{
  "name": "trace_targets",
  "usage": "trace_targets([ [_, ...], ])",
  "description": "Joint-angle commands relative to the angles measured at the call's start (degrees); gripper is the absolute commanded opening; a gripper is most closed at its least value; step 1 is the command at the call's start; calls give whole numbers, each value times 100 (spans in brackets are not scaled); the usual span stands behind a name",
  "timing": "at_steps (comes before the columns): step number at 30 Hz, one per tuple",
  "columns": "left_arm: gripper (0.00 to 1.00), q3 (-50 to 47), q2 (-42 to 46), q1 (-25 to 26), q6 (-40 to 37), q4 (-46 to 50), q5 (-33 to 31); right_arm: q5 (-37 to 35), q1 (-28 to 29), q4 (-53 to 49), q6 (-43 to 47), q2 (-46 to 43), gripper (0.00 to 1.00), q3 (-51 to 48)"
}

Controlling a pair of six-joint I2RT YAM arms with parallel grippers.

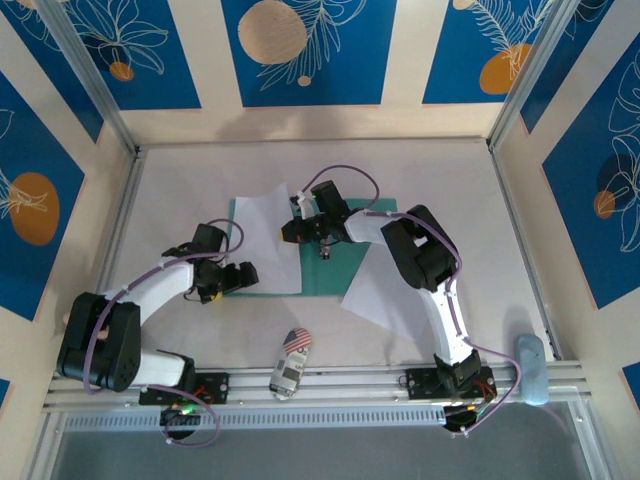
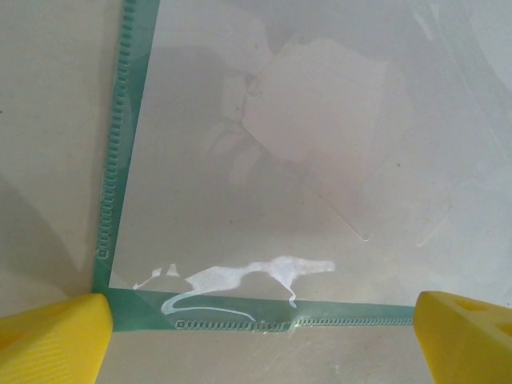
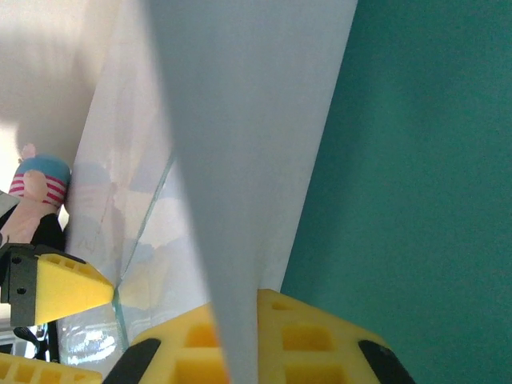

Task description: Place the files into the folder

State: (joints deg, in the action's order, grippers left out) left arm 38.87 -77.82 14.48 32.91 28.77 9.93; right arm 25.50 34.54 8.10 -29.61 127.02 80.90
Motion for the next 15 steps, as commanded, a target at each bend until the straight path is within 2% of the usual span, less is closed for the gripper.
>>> trace_targets([
  [1,97,-38,-13,-41,24,-35,-77,-16,14,-365,272,161,0,290],
  [15,97,-40,-32,-42,-2,-25,-79,-51,-59,-699,577,167,0,471],
])
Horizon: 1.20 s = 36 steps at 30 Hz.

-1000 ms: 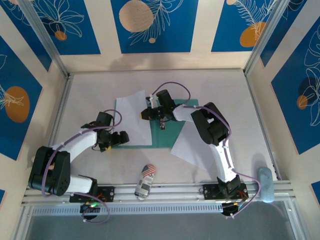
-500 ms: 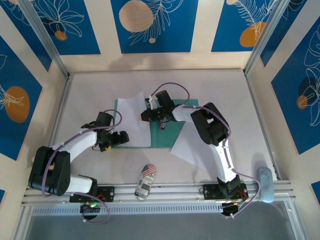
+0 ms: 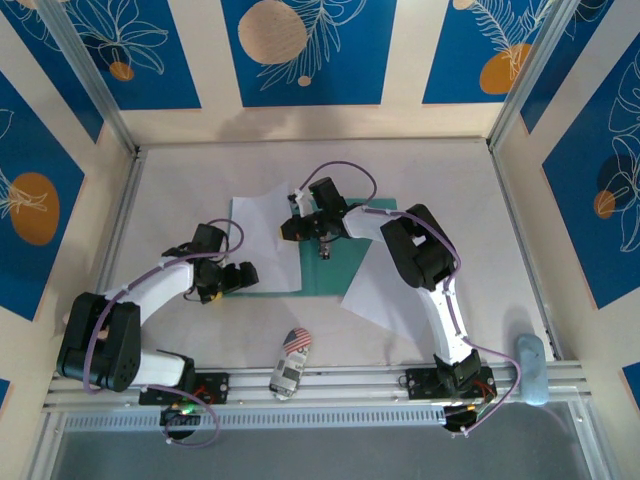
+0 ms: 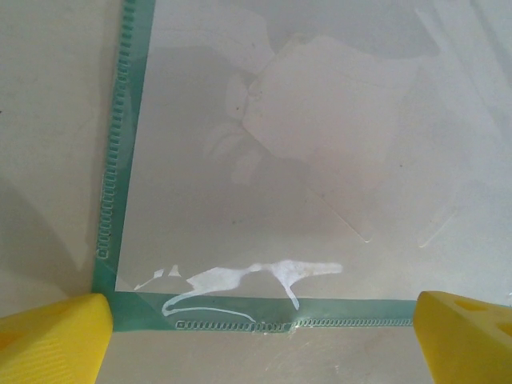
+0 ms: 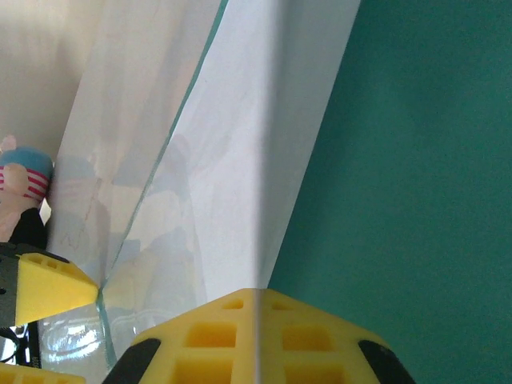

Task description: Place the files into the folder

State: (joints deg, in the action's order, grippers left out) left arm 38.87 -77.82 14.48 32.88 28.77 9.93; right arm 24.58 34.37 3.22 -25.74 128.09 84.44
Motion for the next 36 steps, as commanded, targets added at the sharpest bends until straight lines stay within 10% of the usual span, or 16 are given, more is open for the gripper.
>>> trace_targets([
  [1,97,-37,-36,-41,4,-16,-79,34,-50,-237,215,50,0,110],
  [36,97,-47,-120,-42,24,-134,26,-156,-122,332,-500,-42,0,-239],
])
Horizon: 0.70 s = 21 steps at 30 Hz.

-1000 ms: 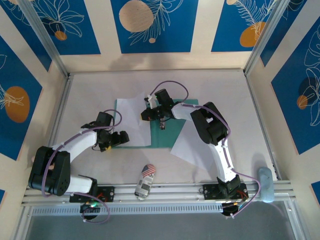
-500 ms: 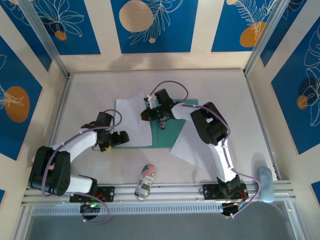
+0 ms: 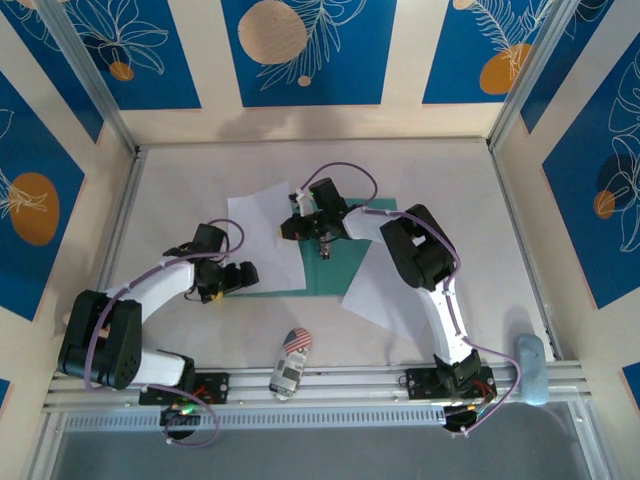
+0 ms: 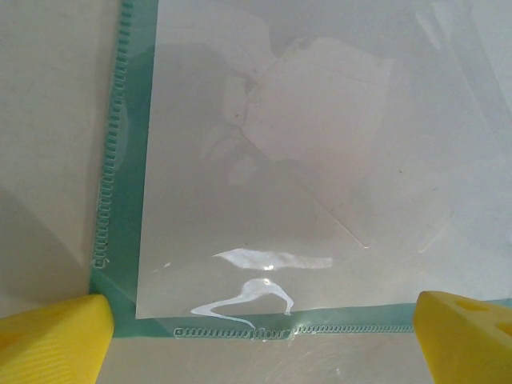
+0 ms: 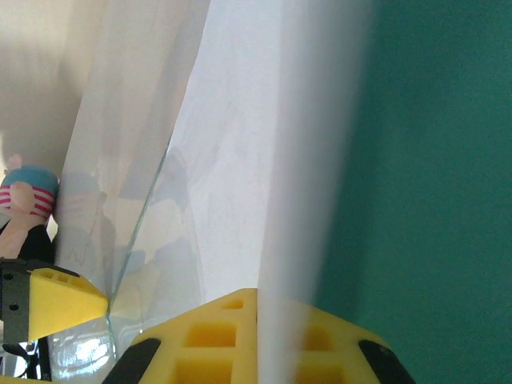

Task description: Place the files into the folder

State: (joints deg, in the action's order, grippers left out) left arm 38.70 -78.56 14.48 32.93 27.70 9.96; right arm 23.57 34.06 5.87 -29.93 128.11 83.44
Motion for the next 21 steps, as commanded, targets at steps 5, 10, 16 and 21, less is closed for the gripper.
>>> trace_targets([
  [5,97,5,-78,-40,20,-17,32,35,-137,249,-200,-73,0,-252],
  [10,97,24,-82,-42,30,-27,50,138,-39,252,-201,29,0,-163],
  [16,97,24,-82,-39,5,-8,40,198,-6,223,-231,38,0,-174],
  [21,97,50,-132,-42,29,-42,68,243,35,288,-407,55,0,-234],
])
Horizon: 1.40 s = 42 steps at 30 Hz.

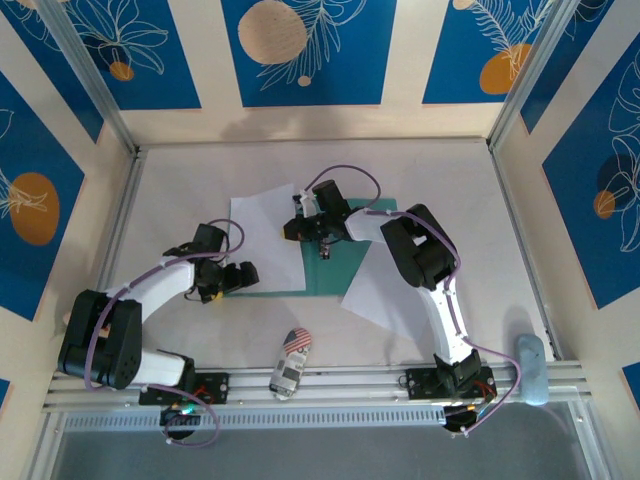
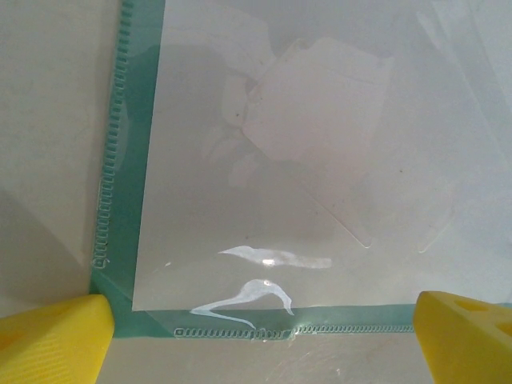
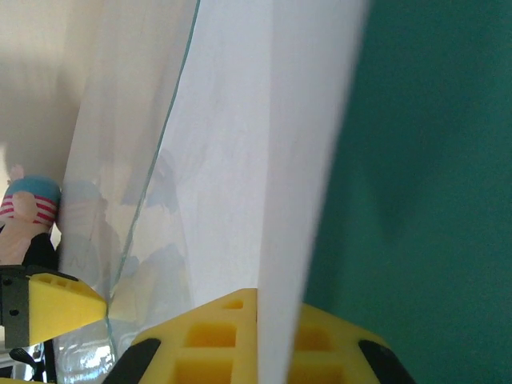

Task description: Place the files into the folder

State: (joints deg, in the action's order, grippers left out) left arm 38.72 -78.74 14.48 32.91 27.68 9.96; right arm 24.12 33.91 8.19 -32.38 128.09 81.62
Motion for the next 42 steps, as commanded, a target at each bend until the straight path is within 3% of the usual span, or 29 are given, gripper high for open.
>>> trace_targets([
  [1,97,60,-111,-42,31,-49,77,194,55,86,-212,42,0,-68],
  [16,97,22,-98,-42,8,-26,50,-31,-236,49,-339,-133,0,-217],
  [42,97,38,57,-42,46,32,77,-1,-15,50,-443,-44,0,-155],
])
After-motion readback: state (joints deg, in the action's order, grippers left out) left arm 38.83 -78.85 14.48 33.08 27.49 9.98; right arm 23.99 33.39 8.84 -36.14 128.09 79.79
